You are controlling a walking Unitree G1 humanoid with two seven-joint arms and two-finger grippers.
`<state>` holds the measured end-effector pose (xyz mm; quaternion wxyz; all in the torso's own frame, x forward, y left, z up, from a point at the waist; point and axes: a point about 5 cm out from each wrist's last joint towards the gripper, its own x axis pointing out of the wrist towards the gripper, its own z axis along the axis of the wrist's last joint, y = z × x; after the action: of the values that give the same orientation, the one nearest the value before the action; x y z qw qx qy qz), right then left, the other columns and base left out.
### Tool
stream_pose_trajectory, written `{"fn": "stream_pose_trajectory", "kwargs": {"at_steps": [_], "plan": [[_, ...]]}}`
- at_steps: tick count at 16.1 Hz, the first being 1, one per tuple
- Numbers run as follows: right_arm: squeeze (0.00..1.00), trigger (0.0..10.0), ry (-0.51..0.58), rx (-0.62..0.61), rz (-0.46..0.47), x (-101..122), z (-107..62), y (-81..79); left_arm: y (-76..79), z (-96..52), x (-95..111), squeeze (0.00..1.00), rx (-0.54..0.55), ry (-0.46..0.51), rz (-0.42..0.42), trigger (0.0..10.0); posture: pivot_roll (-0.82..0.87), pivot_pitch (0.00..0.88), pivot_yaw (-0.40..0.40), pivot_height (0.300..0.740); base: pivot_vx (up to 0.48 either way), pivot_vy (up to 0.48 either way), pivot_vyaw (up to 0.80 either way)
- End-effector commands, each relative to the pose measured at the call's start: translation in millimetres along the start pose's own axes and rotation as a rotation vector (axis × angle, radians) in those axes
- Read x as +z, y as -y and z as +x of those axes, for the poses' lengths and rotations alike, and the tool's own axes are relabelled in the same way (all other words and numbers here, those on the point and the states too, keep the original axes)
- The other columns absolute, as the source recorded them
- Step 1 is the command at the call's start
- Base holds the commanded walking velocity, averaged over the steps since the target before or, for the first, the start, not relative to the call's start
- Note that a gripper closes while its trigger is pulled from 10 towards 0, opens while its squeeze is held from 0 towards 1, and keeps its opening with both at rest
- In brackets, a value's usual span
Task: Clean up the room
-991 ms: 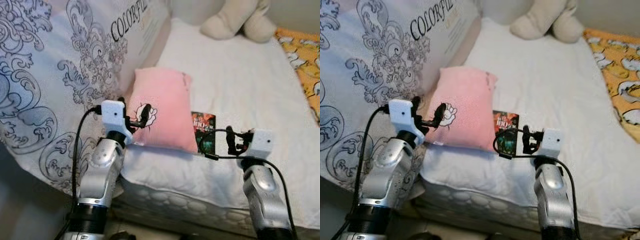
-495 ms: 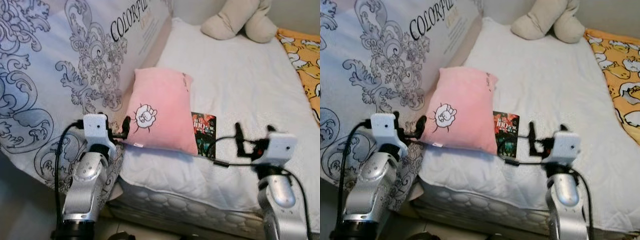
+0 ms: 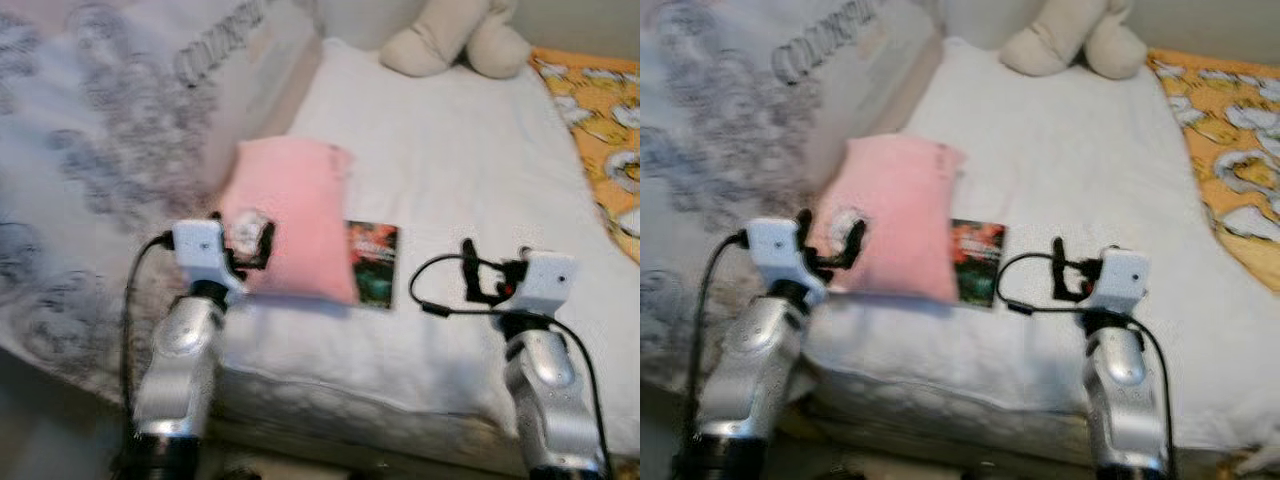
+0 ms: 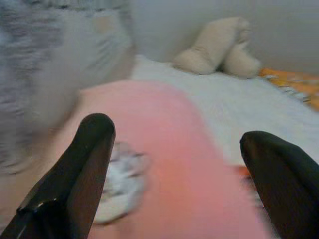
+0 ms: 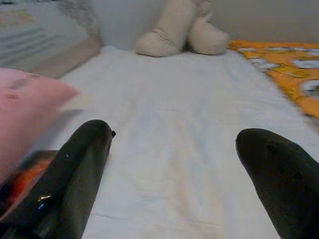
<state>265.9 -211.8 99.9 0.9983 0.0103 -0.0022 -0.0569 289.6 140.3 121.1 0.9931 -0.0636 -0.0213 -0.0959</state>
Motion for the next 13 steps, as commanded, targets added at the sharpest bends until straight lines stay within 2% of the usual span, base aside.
{"fn": "stream_pose_trajectory", "kwargs": {"at_steps": [1,7,13], "plan": [[0.0,10.0,0.033,0.012,0.006,7,6.8,-5.6,-1.9,3.7,5,0.0,-0.008,0.02,0.002,10.0,-0.1,0.0,0.005,0.74,0.0,-0.469,0.0],[0.0,10.0,0.047,0.05,0.013,11,18.3,-14.0,1.8,9.1,6,0.0,-0.02,0.046,-0.039,10.0,-0.11,0.0,-0.005,0.74,0.0,-0.469,0.0],[0.0,10.0,0.02,0.057,0.018,3,17.5,-13.7,5.1,12.4,4,0.0,-0.038,0.044,-0.046,10.0,-0.12,0.0,0.001,0.74,0.0,-0.466,0.0]]}}
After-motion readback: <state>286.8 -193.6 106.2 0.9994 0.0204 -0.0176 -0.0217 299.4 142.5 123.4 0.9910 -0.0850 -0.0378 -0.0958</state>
